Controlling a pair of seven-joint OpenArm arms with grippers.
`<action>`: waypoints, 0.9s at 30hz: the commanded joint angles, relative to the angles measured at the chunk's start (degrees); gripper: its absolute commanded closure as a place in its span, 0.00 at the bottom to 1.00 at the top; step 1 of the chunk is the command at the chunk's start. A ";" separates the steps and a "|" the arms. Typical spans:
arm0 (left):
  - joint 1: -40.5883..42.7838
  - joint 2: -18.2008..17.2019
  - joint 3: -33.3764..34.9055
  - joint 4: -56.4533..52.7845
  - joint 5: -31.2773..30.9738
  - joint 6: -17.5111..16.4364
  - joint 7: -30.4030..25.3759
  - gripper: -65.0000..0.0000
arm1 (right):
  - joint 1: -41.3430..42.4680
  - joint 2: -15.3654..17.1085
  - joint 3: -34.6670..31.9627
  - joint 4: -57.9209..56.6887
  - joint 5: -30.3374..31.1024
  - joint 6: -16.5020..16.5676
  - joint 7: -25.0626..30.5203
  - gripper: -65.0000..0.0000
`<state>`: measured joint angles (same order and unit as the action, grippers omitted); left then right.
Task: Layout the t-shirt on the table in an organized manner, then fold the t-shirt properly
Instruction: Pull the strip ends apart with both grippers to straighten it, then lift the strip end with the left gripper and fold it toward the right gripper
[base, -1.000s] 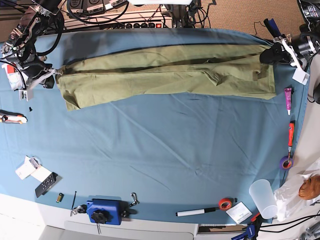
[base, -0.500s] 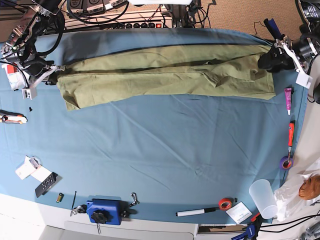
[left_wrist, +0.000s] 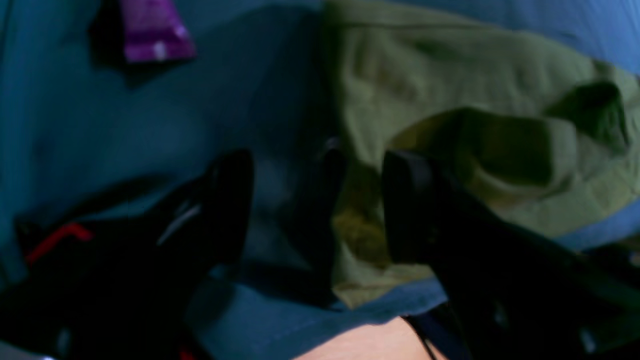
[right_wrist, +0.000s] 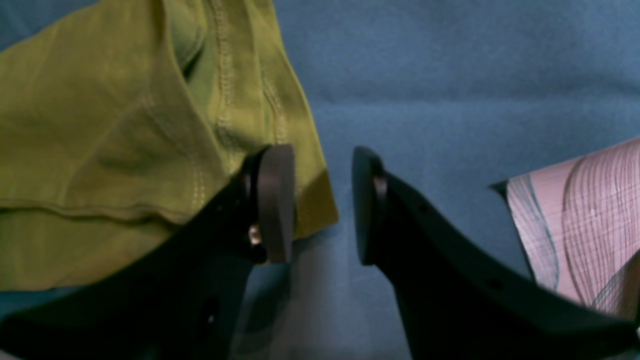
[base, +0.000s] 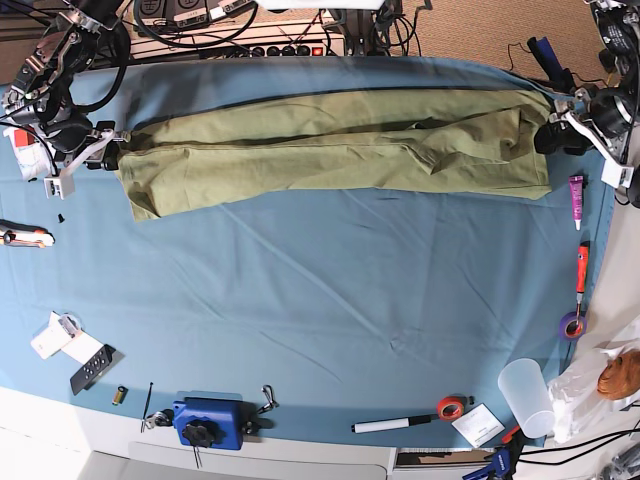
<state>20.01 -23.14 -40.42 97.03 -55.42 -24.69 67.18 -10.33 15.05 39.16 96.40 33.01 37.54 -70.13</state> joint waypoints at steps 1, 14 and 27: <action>-0.17 -0.68 -0.46 0.92 -0.63 1.07 -0.57 0.36 | 0.35 1.01 0.28 1.05 0.83 0.09 0.74 0.69; -0.15 4.11 3.96 -1.60 0.90 2.93 0.94 0.36 | 0.35 1.01 0.28 1.05 0.85 0.07 1.33 0.69; -0.02 4.07 6.49 -1.33 1.25 4.35 2.45 1.00 | 0.35 1.01 0.28 1.05 0.85 0.04 1.70 0.69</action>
<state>19.53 -18.57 -33.91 95.22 -55.70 -20.99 67.85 -10.33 15.05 39.16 96.40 33.01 37.54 -69.82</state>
